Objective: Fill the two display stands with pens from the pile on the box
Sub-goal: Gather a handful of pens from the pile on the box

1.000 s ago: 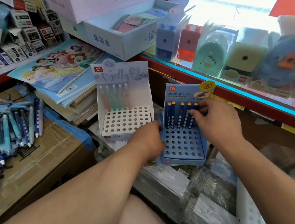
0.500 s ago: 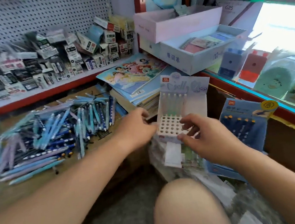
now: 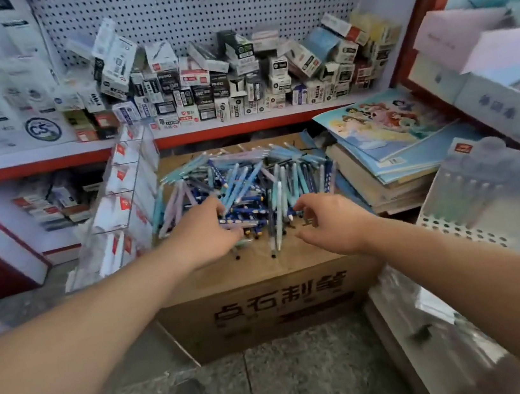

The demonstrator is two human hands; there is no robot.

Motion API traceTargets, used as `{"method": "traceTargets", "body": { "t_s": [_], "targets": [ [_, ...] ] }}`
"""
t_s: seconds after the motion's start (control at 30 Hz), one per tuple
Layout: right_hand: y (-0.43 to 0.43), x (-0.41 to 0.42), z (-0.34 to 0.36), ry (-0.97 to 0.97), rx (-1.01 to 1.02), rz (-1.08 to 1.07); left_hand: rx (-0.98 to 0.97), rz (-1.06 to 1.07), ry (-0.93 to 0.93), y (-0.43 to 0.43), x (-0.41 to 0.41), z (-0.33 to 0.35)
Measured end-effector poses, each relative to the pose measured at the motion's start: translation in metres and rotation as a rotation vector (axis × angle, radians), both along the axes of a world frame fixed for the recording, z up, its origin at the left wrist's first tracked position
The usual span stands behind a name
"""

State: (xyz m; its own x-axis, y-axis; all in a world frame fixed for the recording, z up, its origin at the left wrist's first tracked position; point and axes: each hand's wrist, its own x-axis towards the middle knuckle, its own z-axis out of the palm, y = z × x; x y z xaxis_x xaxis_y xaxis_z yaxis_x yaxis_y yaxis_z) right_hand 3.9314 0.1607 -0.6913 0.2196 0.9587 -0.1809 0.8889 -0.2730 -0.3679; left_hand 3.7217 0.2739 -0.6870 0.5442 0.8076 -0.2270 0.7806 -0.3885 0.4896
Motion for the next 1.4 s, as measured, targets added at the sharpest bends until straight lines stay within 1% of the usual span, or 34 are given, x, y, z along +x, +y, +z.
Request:
{"method": "traceTargets", "body": {
  "t_s": [0.23,0.37,0.5,0.57,0.87,0.97,1.2,1.27,1.33,1.4],
  "targets": [
    [0.033,-0.015,-0.034,0.026,0.057,-0.091,0.000,-0.028,-0.035,0.010,-0.016,-0.021],
    [0.044,-0.018,-0.045,0.024,0.126,-0.221,0.011,-0.009,-0.021,0.014,-0.019,-0.027],
    [0.050,-0.023,-0.050,-0.014,0.124,-0.323,0.017,-0.007,-0.033,0.018,-0.019,-0.032],
    [0.051,-0.023,-0.051,0.003,0.116,-0.363,0.016,0.000,-0.048,0.019,-0.020,-0.034],
    [0.049,-0.020,-0.053,0.212,0.096,-0.439,0.022,-0.005,-0.083,0.021,-0.014,-0.032],
    [0.045,-0.018,-0.050,0.285,0.127,-0.445,0.003,-0.008,-0.099,0.020,-0.010,-0.031],
    [0.034,-0.016,-0.043,0.352,0.172,-0.429,-0.041,-0.047,-0.123,0.016,-0.002,-0.033],
    [0.032,-0.017,-0.040,0.424,0.167,-0.414,-0.045,-0.040,-0.155,0.016,-0.001,-0.035],
    [0.029,-0.020,-0.036,0.526,0.161,-0.367,-0.036,-0.024,-0.225,0.015,0.000,-0.036],
    [0.026,-0.026,-0.032,0.628,0.143,-0.297,-0.105,-0.006,-0.316,0.014,0.003,-0.034]
  ]
}}
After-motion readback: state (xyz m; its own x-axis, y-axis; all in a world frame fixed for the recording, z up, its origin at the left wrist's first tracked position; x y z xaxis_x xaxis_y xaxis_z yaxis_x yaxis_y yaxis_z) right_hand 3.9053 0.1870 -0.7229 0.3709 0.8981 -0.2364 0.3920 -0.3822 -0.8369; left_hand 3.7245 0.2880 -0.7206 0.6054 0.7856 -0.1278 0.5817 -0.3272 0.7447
